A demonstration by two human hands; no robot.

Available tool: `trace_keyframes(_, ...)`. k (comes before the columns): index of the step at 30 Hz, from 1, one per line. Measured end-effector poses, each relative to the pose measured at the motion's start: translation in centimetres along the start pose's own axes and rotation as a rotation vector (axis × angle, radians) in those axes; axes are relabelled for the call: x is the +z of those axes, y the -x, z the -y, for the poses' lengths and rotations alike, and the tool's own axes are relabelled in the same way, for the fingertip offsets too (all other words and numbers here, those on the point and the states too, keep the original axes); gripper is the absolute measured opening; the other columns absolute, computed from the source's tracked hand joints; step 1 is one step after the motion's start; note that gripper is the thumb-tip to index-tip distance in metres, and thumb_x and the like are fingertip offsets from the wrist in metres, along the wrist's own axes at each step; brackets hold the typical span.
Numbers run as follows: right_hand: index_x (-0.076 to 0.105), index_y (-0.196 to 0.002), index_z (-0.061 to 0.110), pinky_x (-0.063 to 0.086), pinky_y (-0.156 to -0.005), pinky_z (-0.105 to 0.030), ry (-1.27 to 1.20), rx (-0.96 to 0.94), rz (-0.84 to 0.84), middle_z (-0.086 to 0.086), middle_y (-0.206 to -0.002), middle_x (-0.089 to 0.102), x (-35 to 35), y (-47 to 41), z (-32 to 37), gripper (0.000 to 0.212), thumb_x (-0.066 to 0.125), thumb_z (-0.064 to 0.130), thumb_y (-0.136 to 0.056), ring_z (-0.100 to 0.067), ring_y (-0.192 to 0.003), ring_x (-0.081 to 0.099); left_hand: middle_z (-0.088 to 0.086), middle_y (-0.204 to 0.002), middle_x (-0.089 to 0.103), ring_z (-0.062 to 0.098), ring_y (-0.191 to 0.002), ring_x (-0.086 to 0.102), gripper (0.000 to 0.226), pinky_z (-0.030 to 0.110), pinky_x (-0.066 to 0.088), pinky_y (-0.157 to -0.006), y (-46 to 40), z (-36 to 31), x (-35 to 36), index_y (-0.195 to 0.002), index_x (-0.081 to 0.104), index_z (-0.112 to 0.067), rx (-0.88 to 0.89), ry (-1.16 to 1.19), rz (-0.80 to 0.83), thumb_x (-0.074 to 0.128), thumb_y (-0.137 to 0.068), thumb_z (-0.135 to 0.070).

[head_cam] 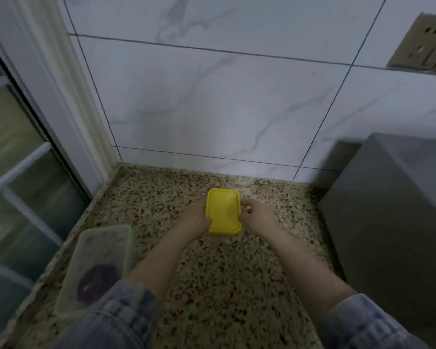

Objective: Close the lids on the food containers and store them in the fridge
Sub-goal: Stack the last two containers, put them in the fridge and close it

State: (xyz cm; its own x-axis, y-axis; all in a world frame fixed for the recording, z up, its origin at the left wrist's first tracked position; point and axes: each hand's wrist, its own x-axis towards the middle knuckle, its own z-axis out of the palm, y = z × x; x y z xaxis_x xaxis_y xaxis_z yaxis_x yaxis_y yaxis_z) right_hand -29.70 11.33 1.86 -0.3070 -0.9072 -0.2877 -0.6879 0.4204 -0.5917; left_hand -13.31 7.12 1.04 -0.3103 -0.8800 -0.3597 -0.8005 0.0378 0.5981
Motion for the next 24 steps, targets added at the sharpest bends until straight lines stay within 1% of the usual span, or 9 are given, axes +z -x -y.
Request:
trace_keyframes(3, 0.02, -0.151, 0.02, 0.052, -0.067, -0.033, 0.049, 0.023, 0.087, -0.015, -0.14, 0.049, 1.8, -1.9, -1.0, 0.069, 0.057, 0.023, -0.092, -0.028, -0.095, 0.063, 0.012, -0.158, 0.021, 0.034, -0.141, 0.028, 0.064, 0.046, 0.031, -0.114, -2.5, 0.7, 1.5, -0.151, 0.013, -0.014, -0.01, -0.013, 0.052, 0.046, -0.097, -0.024)
trace_keyframes(5, 0.007, -0.152, 0.017, 0.051, -0.073, -0.034, 0.027, 0.066, 0.128, -0.015, -0.145, 0.043, 2.7, -2.8, -1.2, 0.078, 0.057, 0.027, -0.093, -0.031, -0.108, 0.06, 0.013, -0.157, 0.022, 0.033, -0.142, 0.027, 0.062, 0.043, 0.027, -0.115, -3.7, 1.0, 2.3, -0.15, 0.014, -0.011, -0.004, -0.002, 0.036, 0.044, -0.098, -0.023)
trace_keyframes(8, -0.004, -0.152, 0.013, 0.047, -0.077, -0.034, -0.015, 0.173, 0.178, -0.013, -0.152, 0.033, 3.6, -3.8, -1.1, 0.087, 0.056, 0.034, -0.093, -0.032, -0.122, 0.051, 0.016, -0.152, 0.032, 0.034, -0.136, 0.035, 0.054, 0.04, 0.034, -0.108, -4.4, 1.0, 3.1, -0.146, 0.027, -0.007, -0.002, 0.027, 0.001, 0.045, -0.096, -0.017)
trace_keyframes(13, 0.015, -0.149, 0.007, 0.041, -0.053, -0.025, -0.03, 0.239, 0.117, -0.014, -0.14, 0.044, 4.2, -3.8, -0.3, 0.071, 0.054, 0.031, -0.094, -0.03, -0.11, 0.056, 0.02, -0.129, 0.055, 0.032, -0.109, 0.054, 0.039, 0.034, 0.046, -0.083, -4.2, 1.6, 3.2, -0.129, 0.052, -0.007, 0.055, 0.181, -0.091, 0.046, -0.09, -0.002)
trace_keyframes(15, 0.038, -0.136, 0.001, 0.044, -0.059, -0.03, 0.0, 0.173, 0.06, -0.017, -0.126, 0.054, 4.3, -3.1, 0.7, 0.051, 0.053, 0.024, -0.094, -0.031, -0.103, 0.058, 0.014, -0.113, 0.057, 0.022, -0.093, 0.051, 0.032, 0.028, 0.042, -0.071, -3.6, 2.1, 2.5, -0.118, 0.055, -0.015, 0.07, 0.24, -0.122, 0.043, -0.092, -0.001)
trace_keyframes(17, 0.05, -0.125, 0.001, 0.049, -0.07, -0.037, -0.001, 0.099, 0.01, -0.018, -0.119, 0.06, 4.3, -2.2, 2.2, 0.037, 0.053, 0.019, -0.093, -0.032, -0.101, 0.06, 0.007, -0.107, 0.053, 0.019, -0.09, 0.047, 0.038, 0.03, 0.043, -0.074, -2.8, 2.6, 1.2, -0.128, 0.053, -0.008, 0.074, 0.29, -0.169, 0.039, -0.093, -0.001)
trace_keyframes(19, 0.053, -0.123, 0.0, 0.053, -0.076, -0.042, -0.049, 0.056, -0.001, -0.019, -0.117, 0.062, 4.6, -1.1, 4.2, 0.037, 0.056, 0.019, -0.092, -0.033, -0.099, 0.061, 0.01, -0.118, 0.055, 0.025, -0.096, 0.053, 0.043, 0.037, 0.048, -0.077, -1.4, 3.4, -0.6, -0.137, 0.046, -0.01, 0.046, 0.321, -0.241, 0.038, -0.095, -0.003)
trace_keyframes(22, 0.047, -0.132, 0.006, 0.055, -0.084, -0.042, -0.127, -0.01, 0.059, -0.015, -0.122, 0.06, 6.1, 0.8, 7.9, 0.048, 0.059, 0.028, -0.092, -0.03, -0.103, 0.06, 0.011, -0.135, 0.051, 0.025, -0.108, 0.054, 0.043, 0.034, 0.044, -0.079, 1.2, 5.7, -3.7, -0.139, 0.043, -0.01, -0.032, 0.36, -0.424, 0.041, -0.096, -0.01)
trace_keyframes(24, 0.04, -0.14, 0.011, 0.053, -0.089, -0.038, -0.196, -0.061, 0.124, -0.012, -0.129, 0.057, 7.4, 2.0, 10.1, 0.059, 0.062, 0.034, -0.09, -0.029, -0.11, 0.059, 0.013, -0.136, 0.049, 0.028, -0.117, 0.051, 0.041, 0.038, 0.045, -0.09, 3.2, 7.5, -5.6, -0.137, 0.045, -0.009, -0.082, 0.371, -0.527, 0.042, -0.096, -0.013)
